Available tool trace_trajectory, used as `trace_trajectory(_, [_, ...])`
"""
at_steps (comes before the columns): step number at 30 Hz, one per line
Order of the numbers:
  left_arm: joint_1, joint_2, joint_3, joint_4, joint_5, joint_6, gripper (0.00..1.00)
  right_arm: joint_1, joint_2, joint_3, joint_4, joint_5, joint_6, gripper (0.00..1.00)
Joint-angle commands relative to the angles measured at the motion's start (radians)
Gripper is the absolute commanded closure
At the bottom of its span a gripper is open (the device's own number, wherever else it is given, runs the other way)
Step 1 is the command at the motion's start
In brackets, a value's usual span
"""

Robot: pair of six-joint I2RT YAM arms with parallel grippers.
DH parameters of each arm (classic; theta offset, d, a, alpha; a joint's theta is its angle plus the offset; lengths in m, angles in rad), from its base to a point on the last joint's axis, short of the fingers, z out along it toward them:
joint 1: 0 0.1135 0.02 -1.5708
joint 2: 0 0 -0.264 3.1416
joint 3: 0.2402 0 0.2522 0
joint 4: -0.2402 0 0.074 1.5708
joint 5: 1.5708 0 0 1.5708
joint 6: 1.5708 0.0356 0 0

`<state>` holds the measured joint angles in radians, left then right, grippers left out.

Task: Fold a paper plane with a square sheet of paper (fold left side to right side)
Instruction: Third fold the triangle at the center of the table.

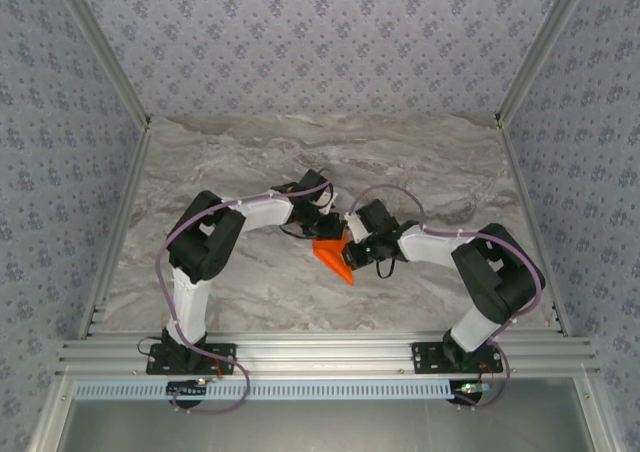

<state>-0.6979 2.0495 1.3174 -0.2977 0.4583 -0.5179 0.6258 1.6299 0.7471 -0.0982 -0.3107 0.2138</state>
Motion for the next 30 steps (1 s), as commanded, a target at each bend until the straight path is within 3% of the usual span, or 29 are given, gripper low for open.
trace_trajectory(1, [0.022, -0.027, 0.048, -0.11, -0.027, 0.049, 0.86, 0.02, 0.046, -0.025, -0.105, 0.048, 0.004, 1.0])
trace_trajectory(9, [0.094, -0.099, 0.094, -0.193, -0.018, 0.103, 0.79, 0.031, 0.049, -0.022, -0.117, 0.053, -0.006, 1.0])
trace_trajectory(15, [0.11, -0.26, -0.106, -0.072, 0.041, 0.05, 0.9, 0.038, 0.056, -0.009, -0.12, 0.052, -0.009, 1.0])
trace_trajectory(20, [0.066, -0.333, -0.259, 0.088, 0.112, -0.057, 0.92, 0.046, 0.072, 0.005, -0.13, 0.055, -0.014, 1.0])
trace_trajectory(30, [-0.008, -0.24, -0.27, 0.14, 0.08, -0.119, 0.93, 0.056, 0.084, 0.018, -0.143, 0.06, -0.016, 1.0])
